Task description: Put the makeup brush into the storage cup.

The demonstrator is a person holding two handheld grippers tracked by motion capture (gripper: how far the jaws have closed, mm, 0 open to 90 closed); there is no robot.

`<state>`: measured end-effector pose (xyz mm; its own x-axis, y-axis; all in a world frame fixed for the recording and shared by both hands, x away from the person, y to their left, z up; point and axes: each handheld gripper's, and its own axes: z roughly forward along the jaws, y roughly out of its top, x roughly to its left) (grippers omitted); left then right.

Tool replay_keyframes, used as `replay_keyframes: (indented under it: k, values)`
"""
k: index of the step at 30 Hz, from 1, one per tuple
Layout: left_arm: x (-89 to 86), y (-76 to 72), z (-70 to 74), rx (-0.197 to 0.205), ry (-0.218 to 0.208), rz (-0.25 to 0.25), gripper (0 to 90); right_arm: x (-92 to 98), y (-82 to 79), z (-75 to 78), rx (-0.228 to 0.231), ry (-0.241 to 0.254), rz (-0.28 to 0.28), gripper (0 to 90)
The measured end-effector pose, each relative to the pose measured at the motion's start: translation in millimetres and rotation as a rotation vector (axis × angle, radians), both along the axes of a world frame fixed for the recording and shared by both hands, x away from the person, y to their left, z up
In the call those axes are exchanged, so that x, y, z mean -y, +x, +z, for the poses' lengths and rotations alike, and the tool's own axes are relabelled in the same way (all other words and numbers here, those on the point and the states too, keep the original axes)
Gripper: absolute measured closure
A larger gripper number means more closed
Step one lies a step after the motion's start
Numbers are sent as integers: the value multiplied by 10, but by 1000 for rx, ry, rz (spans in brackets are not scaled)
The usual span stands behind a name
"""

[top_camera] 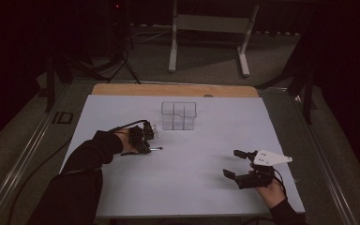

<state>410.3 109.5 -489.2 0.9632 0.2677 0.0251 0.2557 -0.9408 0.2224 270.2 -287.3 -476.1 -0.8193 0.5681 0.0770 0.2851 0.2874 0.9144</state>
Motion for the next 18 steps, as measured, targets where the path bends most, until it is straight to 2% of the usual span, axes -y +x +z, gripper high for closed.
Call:
replay_keyframes:
  k: [2,5,7,9,13,16,18]
  values:
    - [15,8,1,-20,10,0,773,-3,-1,0,-2,-3,0,133]
    - [43,23,5,-29,36,-20,802,-8,-1,-3,-3,-5,0,133]
    - [48,24,2,-33,37,-29,812,-8,0,-3,-4,-5,0,133]
    - [31,9,-6,-21,21,-63,823,-10,-2,-3,-3,-5,1,133]
    - [-1,5,-10,-15,0,-97,852,-12,2,-5,-4,-5,1,133]
    - [-17,1,-8,-9,-12,-103,855,-14,1,-4,-3,-6,1,133]
    - [-27,-9,0,2,-23,-65,856,-10,1,-2,-3,-5,0,133]
